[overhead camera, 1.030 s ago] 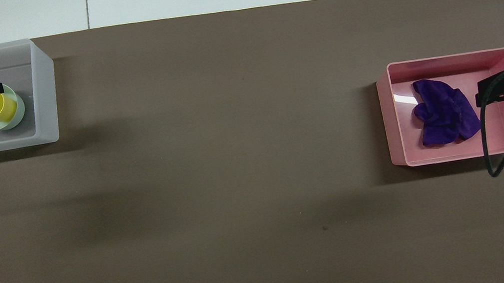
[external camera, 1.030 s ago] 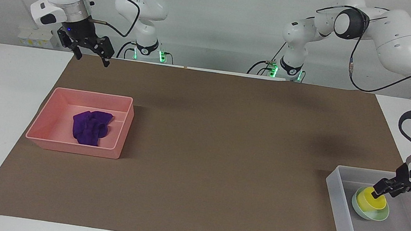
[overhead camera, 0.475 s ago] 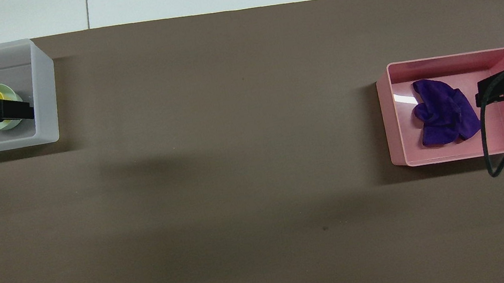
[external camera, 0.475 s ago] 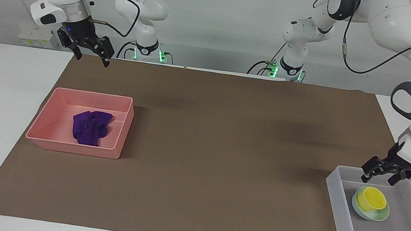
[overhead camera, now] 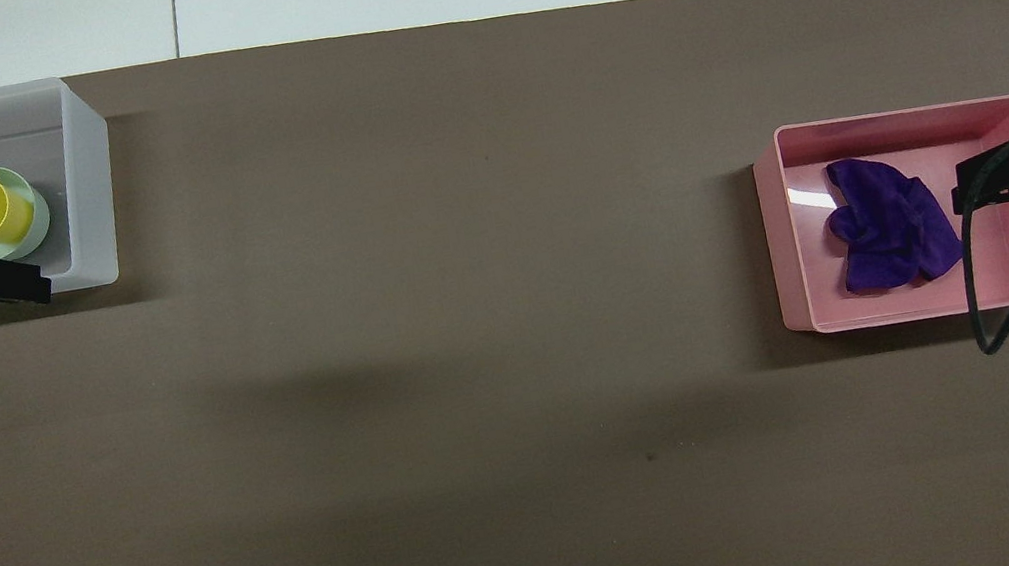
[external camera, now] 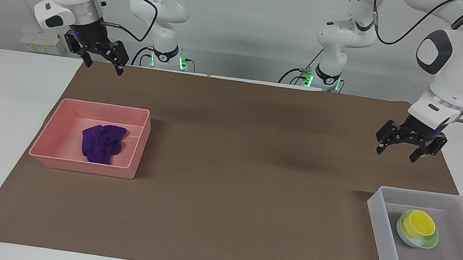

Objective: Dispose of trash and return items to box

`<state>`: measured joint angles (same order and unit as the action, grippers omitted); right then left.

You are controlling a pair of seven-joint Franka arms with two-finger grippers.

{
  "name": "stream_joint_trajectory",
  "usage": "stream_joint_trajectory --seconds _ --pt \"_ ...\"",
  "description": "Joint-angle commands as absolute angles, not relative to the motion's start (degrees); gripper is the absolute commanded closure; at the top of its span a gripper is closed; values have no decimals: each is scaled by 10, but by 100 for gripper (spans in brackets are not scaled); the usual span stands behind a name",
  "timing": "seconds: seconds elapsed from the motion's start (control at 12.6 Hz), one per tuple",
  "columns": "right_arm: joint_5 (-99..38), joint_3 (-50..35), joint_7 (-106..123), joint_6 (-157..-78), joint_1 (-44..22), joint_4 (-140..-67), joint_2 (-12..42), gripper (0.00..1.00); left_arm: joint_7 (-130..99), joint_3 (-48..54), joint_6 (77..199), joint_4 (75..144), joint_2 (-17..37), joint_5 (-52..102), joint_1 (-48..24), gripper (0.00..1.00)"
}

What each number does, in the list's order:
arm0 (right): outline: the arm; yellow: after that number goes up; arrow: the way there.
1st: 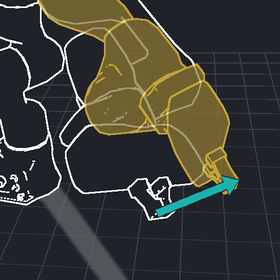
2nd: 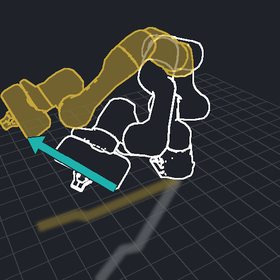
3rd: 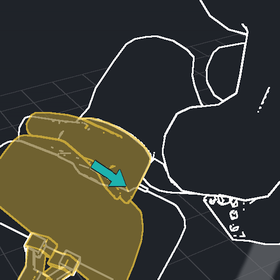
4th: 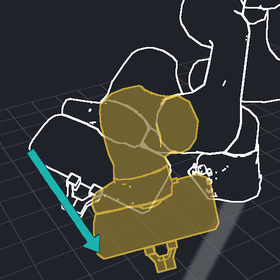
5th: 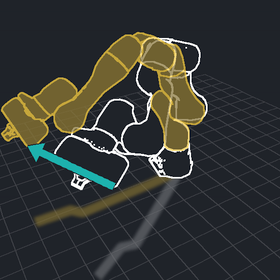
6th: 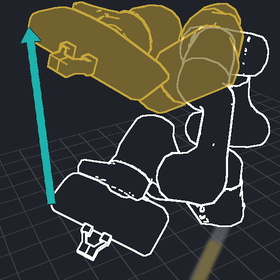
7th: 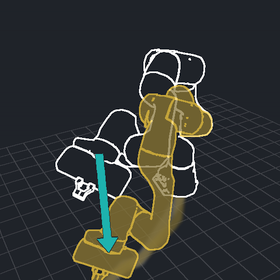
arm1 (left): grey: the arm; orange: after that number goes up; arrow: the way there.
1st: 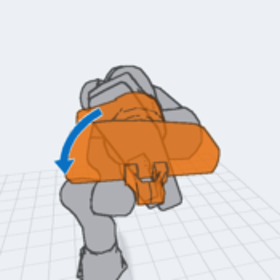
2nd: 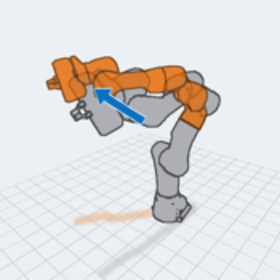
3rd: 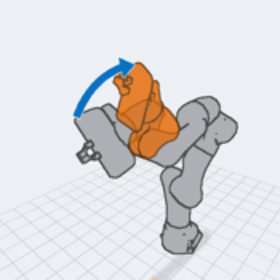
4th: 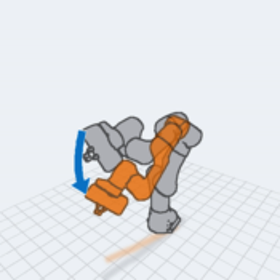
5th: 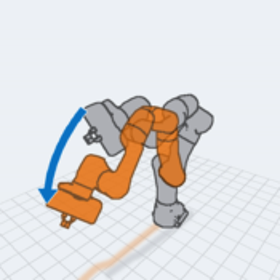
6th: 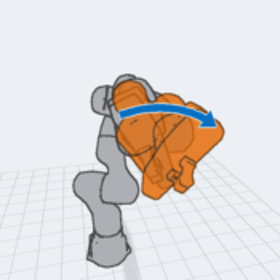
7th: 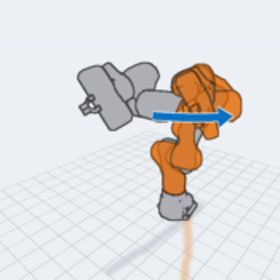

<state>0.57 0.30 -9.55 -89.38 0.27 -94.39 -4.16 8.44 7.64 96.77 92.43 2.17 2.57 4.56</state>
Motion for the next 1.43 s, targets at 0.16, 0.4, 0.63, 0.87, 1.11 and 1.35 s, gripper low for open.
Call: stream_joint_trajectory --seconds 0.16,0.4,0.63,0.87,1.11,1.35 --pt "-6 2 -99 -894 8 -957 -55 0 92 72 957 943 0 24 48 0" --pt "-6 2 -99 -894 8 -957 -55 0 91 69 952 941 -7 13 30 0" --pt "-6 2 -99 -894 8 -957 -55 0 87 14 926 941 -18 4 -50 0" --pt "-6 2 -99 -894 8 -957 -55 0 71 -26 920 947 -27 4 -89 0" --pt "-6 2 -99 -894 8 -957 -55 0 72 -26 911 941 -25 4 -78 0" --pt "-6 2 -99 -894 8 -957 -55 0 75 -24 909 941 -24 4 -65 0"
